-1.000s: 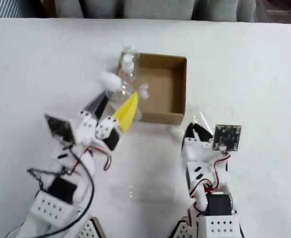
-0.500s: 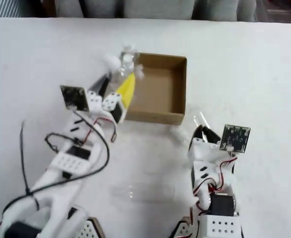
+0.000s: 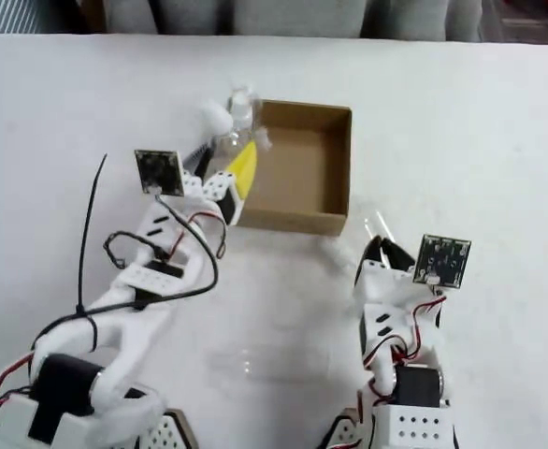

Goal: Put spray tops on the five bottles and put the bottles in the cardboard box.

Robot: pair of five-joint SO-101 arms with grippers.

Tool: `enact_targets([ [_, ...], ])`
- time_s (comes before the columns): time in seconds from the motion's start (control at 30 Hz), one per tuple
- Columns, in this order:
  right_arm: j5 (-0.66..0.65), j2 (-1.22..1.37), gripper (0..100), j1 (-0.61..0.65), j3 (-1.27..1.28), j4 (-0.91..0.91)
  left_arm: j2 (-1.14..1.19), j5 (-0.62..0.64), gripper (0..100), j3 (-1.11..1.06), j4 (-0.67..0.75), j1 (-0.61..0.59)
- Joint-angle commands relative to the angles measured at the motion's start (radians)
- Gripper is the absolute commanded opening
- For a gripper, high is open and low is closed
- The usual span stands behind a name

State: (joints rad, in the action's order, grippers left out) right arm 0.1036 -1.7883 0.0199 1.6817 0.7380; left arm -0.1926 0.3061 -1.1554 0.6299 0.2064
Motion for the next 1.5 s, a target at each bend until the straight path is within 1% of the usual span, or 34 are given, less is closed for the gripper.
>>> enact_targets([
  [0.0, 0.005, -0.001, 1.6, -0.012, 0.009, 0.008, 0.03, 0.003, 2, 0.064, 0.084, -0.008],
  [0.1, 0.005, -0.001, 1.6, -0.013, 0.009, 0.008, 0.058, 0.0, 2, 0.064, 0.098, -0.008],
  [0.2, 0.005, -0.001, 1.6, -0.013, 0.009, 0.008, 0.076, -0.055, 2, 0.064, 0.098, -0.008],
  [0.3, 0.005, -0.001, 1.6, -0.013, 0.009, 0.008, 0.091, -0.08, 2, 0.06, 0.101, -0.008],
  [0.43, 0.005, -0.001, 1.6, -0.013, 0.009, 0.008, 0.131, -0.089, 2, 0.057, 0.166, -0.008],
  [0.57, 0.005, -0.001, 1.6, -0.013, 0.009, 0.008, 0.196, -0.089, 2, 0.051, 0.249, -0.008],
  [0.7, 0.005, -0.001, 1.6, -0.013, 0.009, 0.008, 0.245, -0.091, 2, 0.002, 0.414, -0.007],
  [0.77, 0.005, -0.001, 1.6, -0.013, 0.009, 0.008, 0.26, -0.091, 2, -0.015, 0.462, -0.007],
  [0.93, 0.005, -0.001, 1.6, -0.013, 0.009, 0.008, 0.28, -0.092, 2, -0.018, 0.465, -0.007],
  [1.1, 0.005, -0.001, 1.6, -0.013, 0.009, 0.008, 0.282, -0.15, 2, -0.04, 0.463, 0.001],
  [1.27, 0.005, -0.001, 1.6, -0.013, 0.009, 0.008, 0.282, -0.152, 2, -0.046, 0.462, -0.002],
  [1.4, 0.005, -0.001, 1.6, -0.013, 0.009, 0.008, 0.282, -0.152, 2, -0.043, 0.391, 0.001],
  [1.47, 0.005, -0.001, 1.6, -0.013, 0.009, 0.008, 0.282, -0.152, 2, -0.043, 0.385, 0.001],
])
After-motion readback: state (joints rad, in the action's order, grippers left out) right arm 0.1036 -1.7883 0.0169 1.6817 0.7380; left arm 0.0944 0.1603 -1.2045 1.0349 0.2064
